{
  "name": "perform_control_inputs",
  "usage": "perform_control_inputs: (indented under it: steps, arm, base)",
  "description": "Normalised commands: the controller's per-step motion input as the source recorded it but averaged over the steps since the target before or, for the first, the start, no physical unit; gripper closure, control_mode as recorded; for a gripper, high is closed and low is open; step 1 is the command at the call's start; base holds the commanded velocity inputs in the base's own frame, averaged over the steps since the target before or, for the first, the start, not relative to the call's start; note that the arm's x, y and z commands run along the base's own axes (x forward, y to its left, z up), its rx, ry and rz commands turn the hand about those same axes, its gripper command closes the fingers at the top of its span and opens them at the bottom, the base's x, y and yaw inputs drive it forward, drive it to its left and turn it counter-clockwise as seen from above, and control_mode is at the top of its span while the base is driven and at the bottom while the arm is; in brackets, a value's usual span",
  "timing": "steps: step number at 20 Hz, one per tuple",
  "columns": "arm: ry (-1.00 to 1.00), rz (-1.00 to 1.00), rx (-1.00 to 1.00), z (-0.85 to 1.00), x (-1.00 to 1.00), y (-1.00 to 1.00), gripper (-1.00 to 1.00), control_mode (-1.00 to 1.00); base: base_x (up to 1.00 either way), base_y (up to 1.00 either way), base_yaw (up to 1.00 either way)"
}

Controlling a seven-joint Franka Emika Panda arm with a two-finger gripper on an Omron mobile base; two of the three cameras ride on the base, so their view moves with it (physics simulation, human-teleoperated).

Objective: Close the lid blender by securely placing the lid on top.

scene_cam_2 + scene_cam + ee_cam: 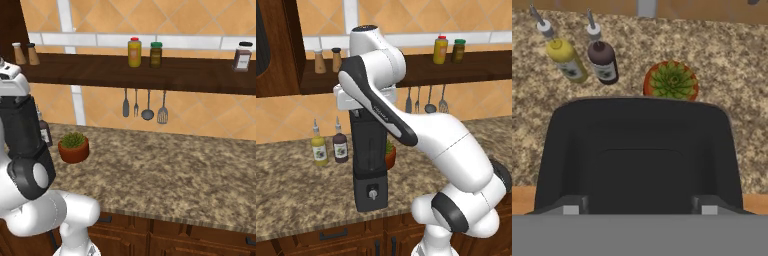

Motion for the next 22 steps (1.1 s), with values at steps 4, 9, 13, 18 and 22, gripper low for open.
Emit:
perform_control_inputs:
  steps: [4, 9, 13, 18, 22]
  arm:
    - [-0.11, 0.0, 0.0, 0.11, 0.0, 0.0, -1.0, -1.0]
    - [-0.02, 0.0, 0.0, -0.07, -0.02, 0.0, -1.0, -1.0]
    - [0.0, 0.0, 0.0, -0.12, 0.0, 0.0, -1.0, -1.0]
    - [0.0, 0.0, 0.0, -0.15, 0.0, 0.0, -1.0, -1.0]
    - [-0.04, 0.0, 0.0, -0.28, 0.0, 0.0, -1.0, -1.0]
  base:
    - [0.0, 0.0, 0.0]
    - [0.0, 0.0, 0.0]
    - [0.0, 0.0, 0.0]
    - [0.0, 0.0, 0.0]
    - [0.0, 0.0, 0.0]
